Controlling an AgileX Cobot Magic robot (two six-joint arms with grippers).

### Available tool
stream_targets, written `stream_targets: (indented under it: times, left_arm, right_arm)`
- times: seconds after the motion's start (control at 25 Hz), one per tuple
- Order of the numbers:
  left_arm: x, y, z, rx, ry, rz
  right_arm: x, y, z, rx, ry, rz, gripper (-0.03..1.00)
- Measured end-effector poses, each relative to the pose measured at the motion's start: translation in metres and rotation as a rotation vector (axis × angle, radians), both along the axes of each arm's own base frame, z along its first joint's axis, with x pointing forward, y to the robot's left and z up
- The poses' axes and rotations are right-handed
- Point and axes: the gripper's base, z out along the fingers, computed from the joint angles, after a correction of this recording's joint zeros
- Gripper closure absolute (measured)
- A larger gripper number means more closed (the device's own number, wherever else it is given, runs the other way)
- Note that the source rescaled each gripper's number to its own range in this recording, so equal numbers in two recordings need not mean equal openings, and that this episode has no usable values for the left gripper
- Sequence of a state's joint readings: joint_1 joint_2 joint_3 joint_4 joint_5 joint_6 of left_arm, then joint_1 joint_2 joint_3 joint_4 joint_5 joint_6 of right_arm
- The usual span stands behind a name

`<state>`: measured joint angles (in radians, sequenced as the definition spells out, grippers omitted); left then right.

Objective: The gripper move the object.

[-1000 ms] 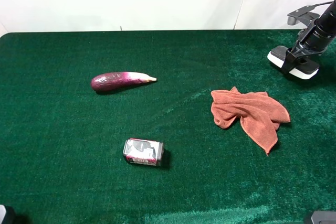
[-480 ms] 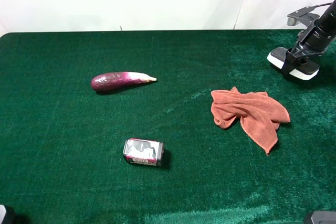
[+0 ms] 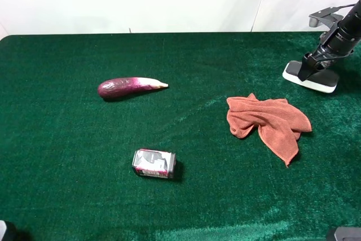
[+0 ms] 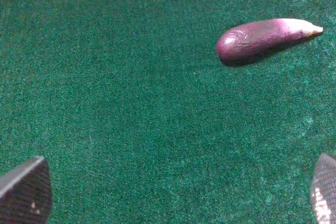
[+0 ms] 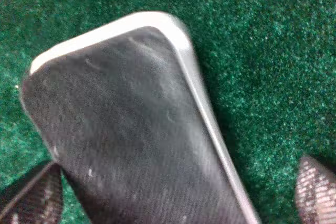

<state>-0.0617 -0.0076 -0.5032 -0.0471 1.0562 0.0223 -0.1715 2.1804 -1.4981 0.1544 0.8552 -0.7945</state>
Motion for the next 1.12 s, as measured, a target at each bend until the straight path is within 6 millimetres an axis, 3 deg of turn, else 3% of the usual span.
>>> stream_targets:
  times: [0.24, 0.56, 0.84, 1.12]
  left_arm:
    - [0.000, 0.000, 0.000, 0.000, 0.000, 0.000]
    - [0.000, 0.000, 0.000, 0.000, 0.000, 0.000]
    - [0.000, 0.000, 0.000, 0.000, 0.000, 0.000]
    - [0.000, 0.000, 0.000, 0.000, 0.000, 0.000]
  right_arm:
    - [-0.001, -0.003, 0.005, -0.028, -0.003, -0.015, -0.03]
    - [-0.004, -0.001, 0.051, -0.051, -0.100, -0.047, -0.03]
    - [-0.020, 0.031, 0.109, -0.042, -0.170, -0.018, -0.03]
    - [-0.064, 0.069, 0.154, -0.002, -0.167, -0.007, -0.03]
